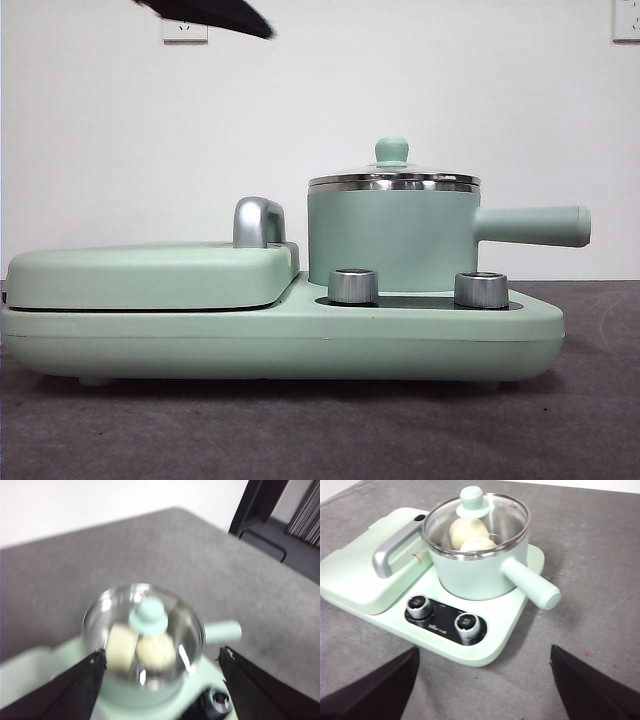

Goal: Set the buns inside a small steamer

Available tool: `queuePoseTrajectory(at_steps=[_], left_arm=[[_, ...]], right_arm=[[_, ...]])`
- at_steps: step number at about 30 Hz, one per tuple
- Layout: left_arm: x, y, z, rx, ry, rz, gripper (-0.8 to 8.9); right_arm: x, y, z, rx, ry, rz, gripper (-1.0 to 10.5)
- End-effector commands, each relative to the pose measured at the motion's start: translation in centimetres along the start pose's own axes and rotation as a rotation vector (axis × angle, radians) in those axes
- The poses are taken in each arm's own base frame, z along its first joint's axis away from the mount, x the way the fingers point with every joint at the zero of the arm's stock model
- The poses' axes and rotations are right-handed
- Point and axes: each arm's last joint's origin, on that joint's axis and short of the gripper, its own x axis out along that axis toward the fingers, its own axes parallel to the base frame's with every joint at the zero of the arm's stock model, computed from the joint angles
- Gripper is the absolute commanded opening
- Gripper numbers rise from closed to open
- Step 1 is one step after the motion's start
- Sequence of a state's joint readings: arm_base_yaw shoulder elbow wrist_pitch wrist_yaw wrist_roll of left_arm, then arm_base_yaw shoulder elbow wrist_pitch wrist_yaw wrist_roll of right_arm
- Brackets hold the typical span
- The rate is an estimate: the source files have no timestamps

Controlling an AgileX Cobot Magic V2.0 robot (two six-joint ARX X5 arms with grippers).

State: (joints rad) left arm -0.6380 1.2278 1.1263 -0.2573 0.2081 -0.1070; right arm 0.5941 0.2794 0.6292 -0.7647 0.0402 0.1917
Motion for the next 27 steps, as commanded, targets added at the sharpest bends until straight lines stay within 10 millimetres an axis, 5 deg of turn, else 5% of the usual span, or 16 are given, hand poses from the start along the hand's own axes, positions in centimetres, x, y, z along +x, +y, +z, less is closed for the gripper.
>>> queuePoseTrajectory(at_steps=[1, 13, 21, 23, 24, 27], left_arm=[[-1.7, -0.1, -0.5, -0.039, 0.078, 0.019, 3.72], [-7.2, 0.9, -7.8, -0.186, 0.092, 0.146, 3.71], [-8.6, 0.6, -8.5, -0.247, 0.067, 0.147, 3.68], [-8.7, 0.6, -8.5, -0.243, 0.062, 0.146, 1.99], [-8.7, 0.6, -8.4, -0.242, 0.06, 0.146, -0.22], [-8.7, 0.6, -8.5, -0.24, 0.062, 0.144, 0.07]], right_arm=[[0.3, 0.2, 0.5, 0.009, -0.011, 0.032, 4.1], [4.5, 1.2, 2.6, -0.024, 0.01, 0.166, 4.1], [6.2, 1.5, 2.8, -0.017, 0.06, 0.212, 4.0], [6.2, 1.5, 2.8, -0.017, 0.062, 0.216, 1.4], [6.1, 1.5, 2.8, -0.019, 0.058, 0.215, -0.3], [6.1, 1.5, 3.1, -0.019, 0.026, 0.206, 0.2]])
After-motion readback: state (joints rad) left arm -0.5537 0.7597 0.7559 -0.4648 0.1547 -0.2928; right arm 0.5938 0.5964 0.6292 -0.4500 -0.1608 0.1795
